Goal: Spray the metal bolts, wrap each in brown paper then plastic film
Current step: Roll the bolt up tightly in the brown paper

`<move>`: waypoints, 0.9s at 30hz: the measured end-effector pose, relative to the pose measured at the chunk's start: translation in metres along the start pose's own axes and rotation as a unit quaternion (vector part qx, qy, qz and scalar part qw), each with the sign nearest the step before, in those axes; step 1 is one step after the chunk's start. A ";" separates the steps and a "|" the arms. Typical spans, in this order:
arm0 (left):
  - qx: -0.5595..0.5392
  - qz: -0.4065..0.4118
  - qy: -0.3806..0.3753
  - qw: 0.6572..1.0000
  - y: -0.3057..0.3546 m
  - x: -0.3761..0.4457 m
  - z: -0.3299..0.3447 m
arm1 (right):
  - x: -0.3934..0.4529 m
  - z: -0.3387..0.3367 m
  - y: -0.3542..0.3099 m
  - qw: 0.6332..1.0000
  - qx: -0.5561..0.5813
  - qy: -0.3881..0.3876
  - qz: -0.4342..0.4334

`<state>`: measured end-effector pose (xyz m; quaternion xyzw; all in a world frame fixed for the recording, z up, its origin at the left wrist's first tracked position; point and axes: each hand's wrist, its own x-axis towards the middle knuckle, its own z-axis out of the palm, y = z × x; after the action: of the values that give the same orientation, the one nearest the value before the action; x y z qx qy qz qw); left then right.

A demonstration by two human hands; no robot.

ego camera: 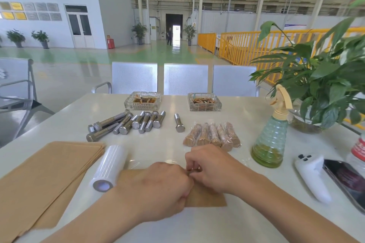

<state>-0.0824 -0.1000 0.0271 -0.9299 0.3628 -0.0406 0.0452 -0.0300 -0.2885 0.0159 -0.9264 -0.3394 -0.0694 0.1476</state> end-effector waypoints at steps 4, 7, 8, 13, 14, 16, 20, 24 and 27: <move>-0.110 -0.016 -0.074 0.991 -0.010 -0.003 -0.004 | -0.001 0.002 0.001 1.000 0.019 0.007 0.001; -0.058 -0.006 -0.074 0.996 -0.007 0.000 -0.009 | 0.000 0.002 0.001 1.000 0.019 0.006 0.007; -0.029 -0.002 -0.059 0.998 -0.001 0.000 -0.010 | 0.000 0.002 0.000 1.000 0.019 0.004 0.009; 0.093 0.001 -0.005 0.996 0.024 -0.005 -0.008 | 0.001 0.003 -0.001 1.000 0.012 0.000 0.010; 0.101 0.009 0.010 0.995 0.025 -0.007 -0.003 | 0.000 0.003 -0.001 1.000 0.009 0.003 0.009; 0.092 -0.002 0.002 0.996 0.024 -0.008 0.007 | -0.002 0.005 -0.001 1.000 -0.003 0.003 0.006; 0.132 -0.050 0.002 0.990 0.033 -0.003 0.010 | -0.003 0.005 -0.004 0.999 -0.035 -0.009 0.003; 0.151 -0.046 0.021 0.987 0.046 -0.006 -0.001 | -0.001 0.004 -0.007 0.998 -0.057 -0.011 0.006; 0.150 -0.070 -0.003 0.986 0.039 -0.005 0.016 | 0.000 0.003 -0.008 0.998 -0.056 -0.012 0.000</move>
<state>-0.1100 -0.1244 0.0069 -0.9359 0.2860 -0.0952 0.1823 -0.0349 -0.2819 0.0144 -0.9342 -0.3363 -0.0770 0.0910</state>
